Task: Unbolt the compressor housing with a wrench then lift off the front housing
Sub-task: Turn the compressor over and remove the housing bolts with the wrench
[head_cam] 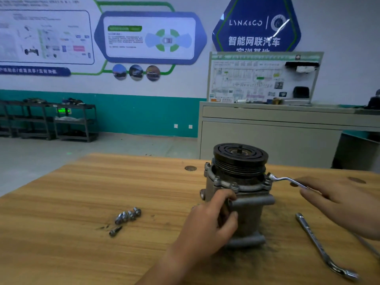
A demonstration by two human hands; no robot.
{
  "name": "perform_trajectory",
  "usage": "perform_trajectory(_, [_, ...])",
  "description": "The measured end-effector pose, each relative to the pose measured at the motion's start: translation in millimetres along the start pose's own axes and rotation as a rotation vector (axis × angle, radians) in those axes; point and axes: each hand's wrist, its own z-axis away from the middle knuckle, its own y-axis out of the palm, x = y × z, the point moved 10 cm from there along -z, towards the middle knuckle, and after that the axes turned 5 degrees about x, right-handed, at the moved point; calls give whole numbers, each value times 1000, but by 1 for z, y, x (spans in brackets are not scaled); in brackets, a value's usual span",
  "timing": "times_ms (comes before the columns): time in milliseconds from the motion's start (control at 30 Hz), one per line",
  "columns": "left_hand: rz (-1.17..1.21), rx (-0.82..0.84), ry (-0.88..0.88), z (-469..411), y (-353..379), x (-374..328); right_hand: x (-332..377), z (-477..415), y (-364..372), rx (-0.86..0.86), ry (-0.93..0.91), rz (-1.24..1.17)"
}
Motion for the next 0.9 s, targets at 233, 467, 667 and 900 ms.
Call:
perform_trajectory(233, [-14, -4, -1, 0, -1, -1, 16, -8, 3, 48, -33, 393])
perform_trajectory(467, [-1, -19, 6, 0, -3, -4, 32, -10, 9, 96, -63, 780])
perform_trajectory(667, [30, -26, 14, 1, -3, -4, 18, -24, 8, 93, -47, 881])
perform_trajectory(900, [38, -10, 11, 0, -2, -2, 26, -70, 16, -61, -94, 751])
